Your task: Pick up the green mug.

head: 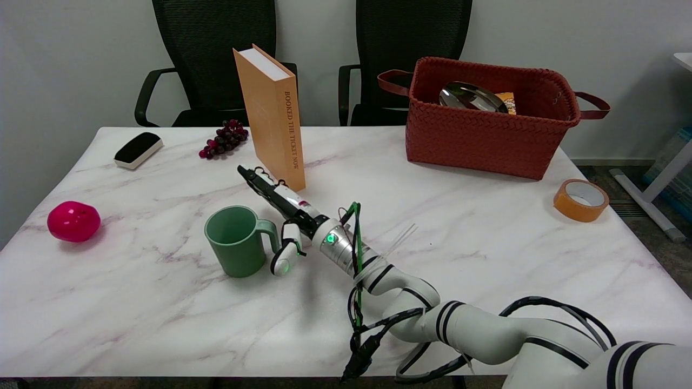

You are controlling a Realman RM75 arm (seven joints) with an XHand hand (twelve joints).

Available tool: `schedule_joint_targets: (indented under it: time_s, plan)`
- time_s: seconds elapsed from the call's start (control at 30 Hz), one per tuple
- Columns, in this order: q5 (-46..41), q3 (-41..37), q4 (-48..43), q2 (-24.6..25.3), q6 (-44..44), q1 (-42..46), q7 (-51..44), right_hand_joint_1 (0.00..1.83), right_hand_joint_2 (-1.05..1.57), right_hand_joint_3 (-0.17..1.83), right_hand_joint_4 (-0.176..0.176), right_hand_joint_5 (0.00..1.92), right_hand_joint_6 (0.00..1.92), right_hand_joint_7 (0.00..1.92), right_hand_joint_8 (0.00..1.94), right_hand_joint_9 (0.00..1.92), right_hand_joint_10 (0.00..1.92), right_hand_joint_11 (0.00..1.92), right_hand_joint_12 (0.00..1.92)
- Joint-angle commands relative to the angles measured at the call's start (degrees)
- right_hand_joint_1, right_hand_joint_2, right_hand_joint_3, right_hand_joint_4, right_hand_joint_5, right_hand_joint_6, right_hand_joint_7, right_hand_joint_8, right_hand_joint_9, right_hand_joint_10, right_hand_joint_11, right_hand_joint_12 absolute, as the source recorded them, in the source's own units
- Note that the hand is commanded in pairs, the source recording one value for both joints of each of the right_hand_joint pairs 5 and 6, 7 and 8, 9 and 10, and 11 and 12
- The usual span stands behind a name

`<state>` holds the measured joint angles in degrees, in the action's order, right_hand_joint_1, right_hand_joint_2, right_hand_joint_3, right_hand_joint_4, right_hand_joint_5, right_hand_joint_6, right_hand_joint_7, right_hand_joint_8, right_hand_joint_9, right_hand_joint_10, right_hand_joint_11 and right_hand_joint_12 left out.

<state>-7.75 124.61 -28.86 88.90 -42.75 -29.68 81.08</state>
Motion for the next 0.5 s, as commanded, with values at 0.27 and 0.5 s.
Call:
schedule_joint_targets:
  time_s: [0.27, 0.5]
  plan:
    - [4.5, 0.7, -2.2, -0.7, -1.3, 2.0, 5.3, 0.94, -0.78, 0.39, 0.000, 0.00, 0.00, 0.00, 0.00, 0.00, 0.00, 0.00, 0.00]
    - [4.9, 0.7, -2.6, -0.1, 0.5, 3.0, 4.7, 0.98, -0.75, 0.43, 0.000, 0.00, 0.00, 0.00, 0.00, 0.00, 0.00, 0.00, 0.00]
